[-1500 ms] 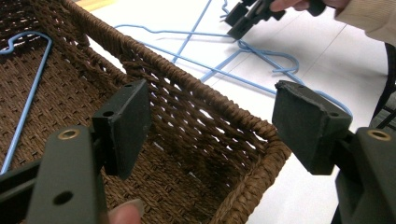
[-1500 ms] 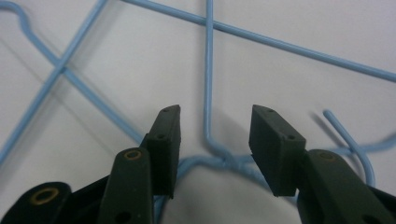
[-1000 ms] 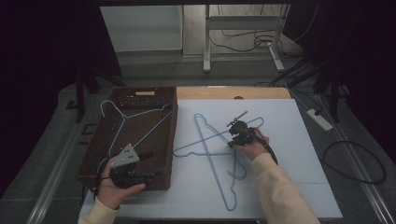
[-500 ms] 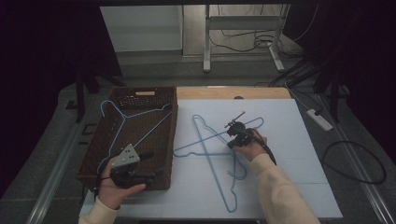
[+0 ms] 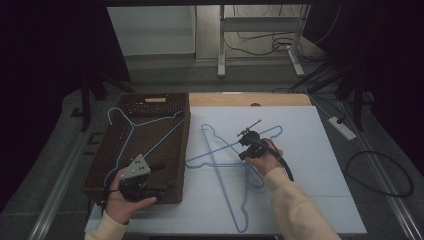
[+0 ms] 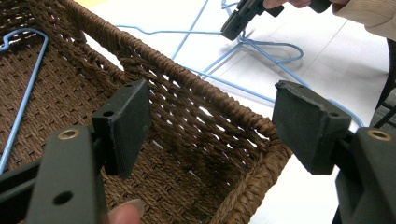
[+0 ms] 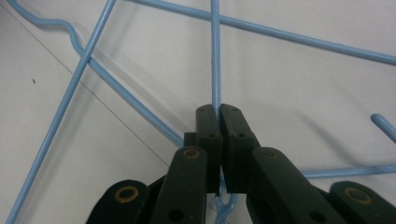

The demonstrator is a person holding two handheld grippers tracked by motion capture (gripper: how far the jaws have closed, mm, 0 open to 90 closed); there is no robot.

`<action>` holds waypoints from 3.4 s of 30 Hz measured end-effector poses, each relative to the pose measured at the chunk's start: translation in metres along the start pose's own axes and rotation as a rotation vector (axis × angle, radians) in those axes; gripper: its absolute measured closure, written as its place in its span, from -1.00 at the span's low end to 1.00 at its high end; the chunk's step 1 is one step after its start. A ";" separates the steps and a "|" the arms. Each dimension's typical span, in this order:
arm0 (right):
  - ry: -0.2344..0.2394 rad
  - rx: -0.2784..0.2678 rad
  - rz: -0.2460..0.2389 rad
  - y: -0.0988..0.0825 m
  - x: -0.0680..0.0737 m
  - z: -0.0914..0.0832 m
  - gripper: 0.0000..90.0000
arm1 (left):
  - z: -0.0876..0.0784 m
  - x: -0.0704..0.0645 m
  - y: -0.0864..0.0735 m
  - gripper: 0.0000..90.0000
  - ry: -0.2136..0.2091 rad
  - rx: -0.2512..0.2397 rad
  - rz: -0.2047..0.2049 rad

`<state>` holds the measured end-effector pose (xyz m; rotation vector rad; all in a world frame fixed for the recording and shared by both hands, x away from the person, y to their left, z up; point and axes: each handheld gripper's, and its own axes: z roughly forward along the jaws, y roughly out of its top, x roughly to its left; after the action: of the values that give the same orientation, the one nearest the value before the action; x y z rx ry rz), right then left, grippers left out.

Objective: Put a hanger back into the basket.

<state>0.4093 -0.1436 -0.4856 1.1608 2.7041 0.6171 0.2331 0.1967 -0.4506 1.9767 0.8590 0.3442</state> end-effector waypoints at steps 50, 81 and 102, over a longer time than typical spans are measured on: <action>0.143 -0.086 -0.254 -0.058 -0.004 -0.063 0.95 | 0.033 -0.030 0.047 -0.37 -0.052 0.071 0.111; 0.188 -0.070 -0.361 -0.063 0.004 -0.070 0.95 | 0.153 -0.034 0.122 -0.35 -0.213 0.353 0.250; 0.236 -0.092 -0.431 -0.067 0.007 -0.077 0.96 | 0.196 -0.052 0.110 0.32 -0.269 0.474 0.443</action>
<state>0.3382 -0.2047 -0.4436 0.4802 2.9442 0.8365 0.3508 -0.0014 -0.4584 2.5861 0.3388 0.1201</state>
